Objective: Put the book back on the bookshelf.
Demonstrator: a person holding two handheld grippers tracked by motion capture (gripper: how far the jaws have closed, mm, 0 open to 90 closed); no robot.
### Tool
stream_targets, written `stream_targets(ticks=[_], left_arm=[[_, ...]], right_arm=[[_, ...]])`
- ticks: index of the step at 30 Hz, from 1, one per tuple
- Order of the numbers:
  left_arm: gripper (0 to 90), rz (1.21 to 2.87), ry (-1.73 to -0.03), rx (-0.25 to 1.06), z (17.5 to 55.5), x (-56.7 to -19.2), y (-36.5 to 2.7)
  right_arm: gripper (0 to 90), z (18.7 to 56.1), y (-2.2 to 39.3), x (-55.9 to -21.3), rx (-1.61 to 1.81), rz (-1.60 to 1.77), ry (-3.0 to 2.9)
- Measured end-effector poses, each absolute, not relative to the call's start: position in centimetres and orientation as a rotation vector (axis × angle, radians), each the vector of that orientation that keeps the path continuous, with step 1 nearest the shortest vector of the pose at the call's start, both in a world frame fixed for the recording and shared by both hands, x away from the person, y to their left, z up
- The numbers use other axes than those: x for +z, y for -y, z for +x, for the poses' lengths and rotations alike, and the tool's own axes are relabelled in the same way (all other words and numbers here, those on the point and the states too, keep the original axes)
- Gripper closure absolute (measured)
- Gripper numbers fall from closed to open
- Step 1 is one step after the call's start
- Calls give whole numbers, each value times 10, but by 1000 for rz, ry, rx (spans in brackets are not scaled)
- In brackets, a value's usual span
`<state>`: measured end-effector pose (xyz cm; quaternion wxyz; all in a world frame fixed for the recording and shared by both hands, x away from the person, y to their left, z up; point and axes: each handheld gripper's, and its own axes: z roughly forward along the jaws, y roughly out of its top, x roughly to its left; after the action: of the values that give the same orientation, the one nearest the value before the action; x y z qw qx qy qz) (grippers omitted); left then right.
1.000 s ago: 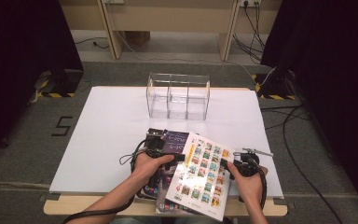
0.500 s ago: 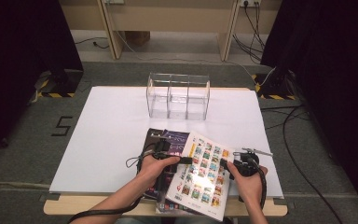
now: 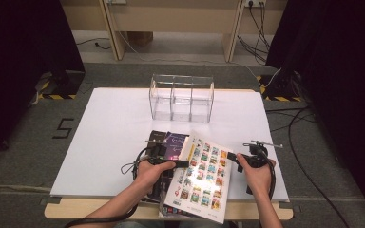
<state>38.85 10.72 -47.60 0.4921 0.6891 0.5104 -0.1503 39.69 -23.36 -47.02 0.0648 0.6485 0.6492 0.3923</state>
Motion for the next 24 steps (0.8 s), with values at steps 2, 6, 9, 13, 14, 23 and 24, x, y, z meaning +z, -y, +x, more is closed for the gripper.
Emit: stream_targets(ticks=[2, 6, 9, 13, 14, 23, 24], left_arm=[[808, 1671, -1244, -370, 388, -476, -110], [808, 1665, -1260, -369, 387, -477, -119], [807, 1666, -1272, -371, 386, -478, -127], [805, 1667, -1292, -378, 385, -480, -137], [804, 1663, -1302, -385, 385, -482, -138], [800, 1680, -1304, -376, 386, -483, -138], [799, 1683, -1304, -375, 386, -483, -137]], right_arm=[[387, 404, 228, -471, 1173, 1951, -1990], [387, 412, 220, -473, 1161, 1948, -2017], [387, 418, 215, -475, 1183, 1942, -2041], [379, 424, 210, -475, 1202, 1945, -2057], [379, 427, 207, -476, 1218, 1936, -2074], [366, 435, 201, -478, 1275, 2006, -2127], [353, 437, 202, -480, 1289, 2026, -2131]])
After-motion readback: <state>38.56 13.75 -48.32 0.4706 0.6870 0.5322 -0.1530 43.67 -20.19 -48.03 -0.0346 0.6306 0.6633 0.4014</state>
